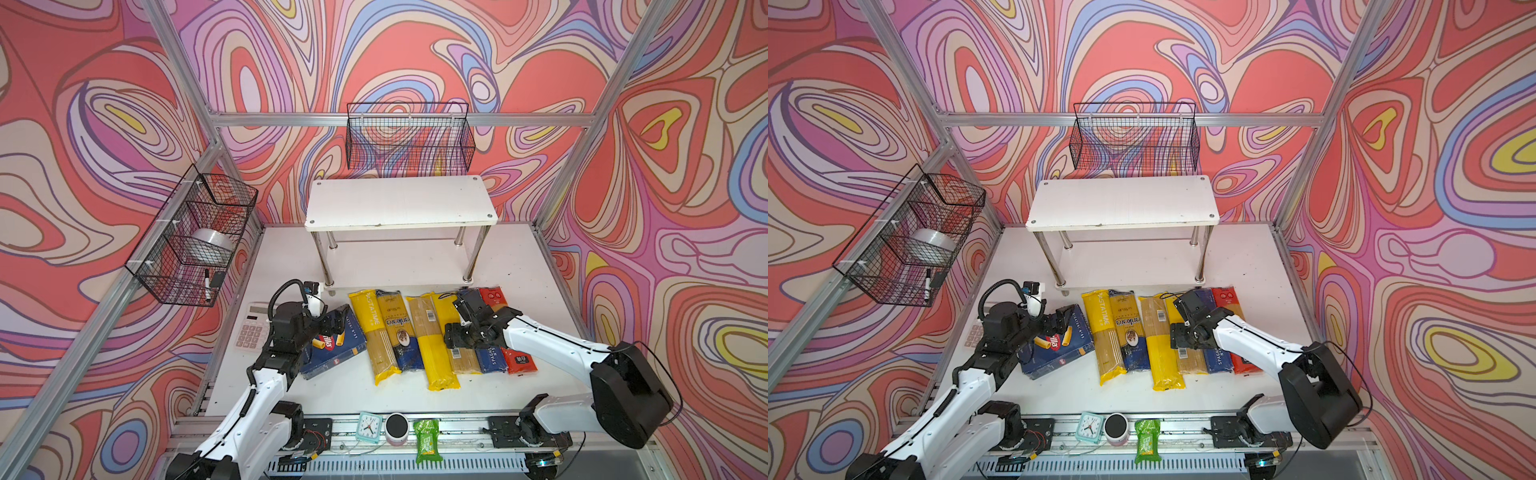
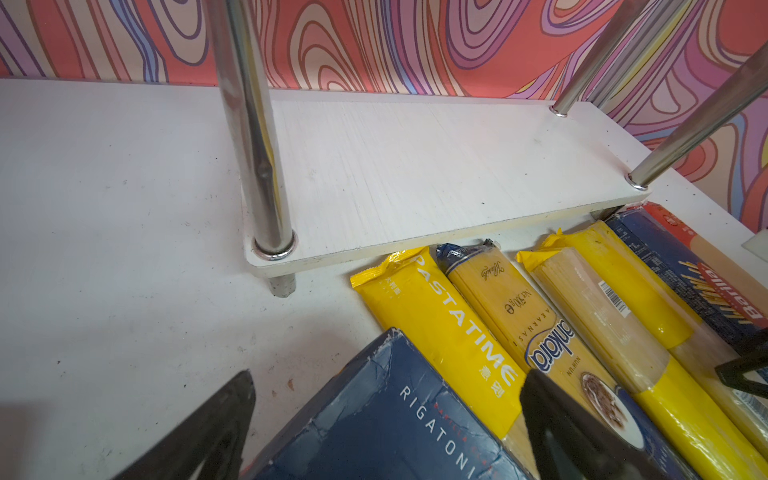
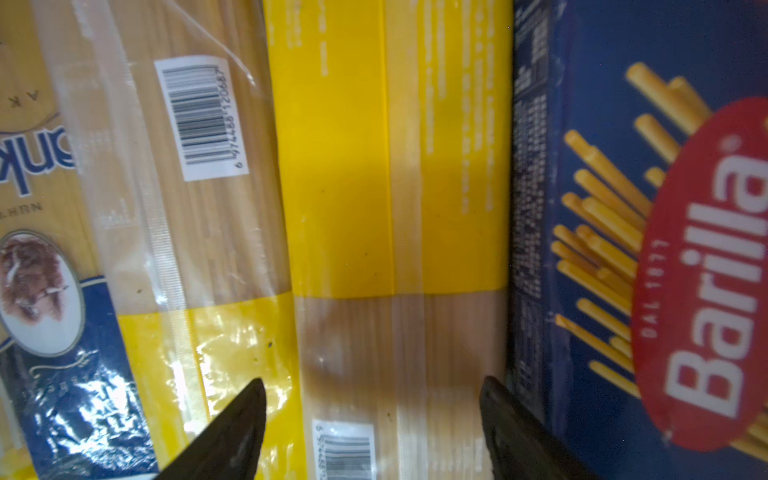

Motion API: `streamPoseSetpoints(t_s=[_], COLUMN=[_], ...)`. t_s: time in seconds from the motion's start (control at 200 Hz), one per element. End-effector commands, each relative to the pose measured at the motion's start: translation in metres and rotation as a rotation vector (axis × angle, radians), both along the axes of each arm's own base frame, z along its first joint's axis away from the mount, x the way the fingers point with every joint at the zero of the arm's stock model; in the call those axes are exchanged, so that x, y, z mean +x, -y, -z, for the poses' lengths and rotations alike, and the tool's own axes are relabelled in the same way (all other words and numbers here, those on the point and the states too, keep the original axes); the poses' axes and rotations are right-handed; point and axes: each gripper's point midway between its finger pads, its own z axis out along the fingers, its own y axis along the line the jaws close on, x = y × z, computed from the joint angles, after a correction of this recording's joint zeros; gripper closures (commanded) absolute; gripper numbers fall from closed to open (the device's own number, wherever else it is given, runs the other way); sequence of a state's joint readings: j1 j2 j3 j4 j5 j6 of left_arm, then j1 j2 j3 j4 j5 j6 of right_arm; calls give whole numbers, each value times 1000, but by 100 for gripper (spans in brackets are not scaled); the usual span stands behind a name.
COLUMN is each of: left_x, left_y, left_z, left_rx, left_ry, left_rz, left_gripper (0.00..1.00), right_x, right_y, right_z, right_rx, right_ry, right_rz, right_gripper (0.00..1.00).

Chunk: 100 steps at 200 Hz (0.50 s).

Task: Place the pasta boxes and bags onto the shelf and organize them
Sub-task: 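Lower the right gripper onto the yellow spaghetti bag beside the blue Barilla box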

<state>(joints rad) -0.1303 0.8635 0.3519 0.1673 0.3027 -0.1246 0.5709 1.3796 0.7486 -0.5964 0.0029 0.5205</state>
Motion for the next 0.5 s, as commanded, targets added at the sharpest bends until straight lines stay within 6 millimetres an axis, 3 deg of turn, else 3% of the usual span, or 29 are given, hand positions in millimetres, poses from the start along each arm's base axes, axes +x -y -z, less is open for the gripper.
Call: streamPoseSetpoints(t_s=[0.0,0.205,0.381,0.496], left_x=[4,4,3,3], left_y=[1,1,-1,0], left_z=[-6,-6,-7,-6], left_rx=[-4,-4,-4,-4], left_ry=[7,8,15,11], left_rz=[2,2,-9,-7], left_gripper=[0,0,0,0], right_x=[2,4,-5,-5], right_y=[1,13,35,34], right_z=[6,5,10,6], right_rx=[-27,-85,-200,-171], right_ry=[-11,-15,-53,-30], right_rz=[9,68,116,119], right_gripper=[17,16,14,13])
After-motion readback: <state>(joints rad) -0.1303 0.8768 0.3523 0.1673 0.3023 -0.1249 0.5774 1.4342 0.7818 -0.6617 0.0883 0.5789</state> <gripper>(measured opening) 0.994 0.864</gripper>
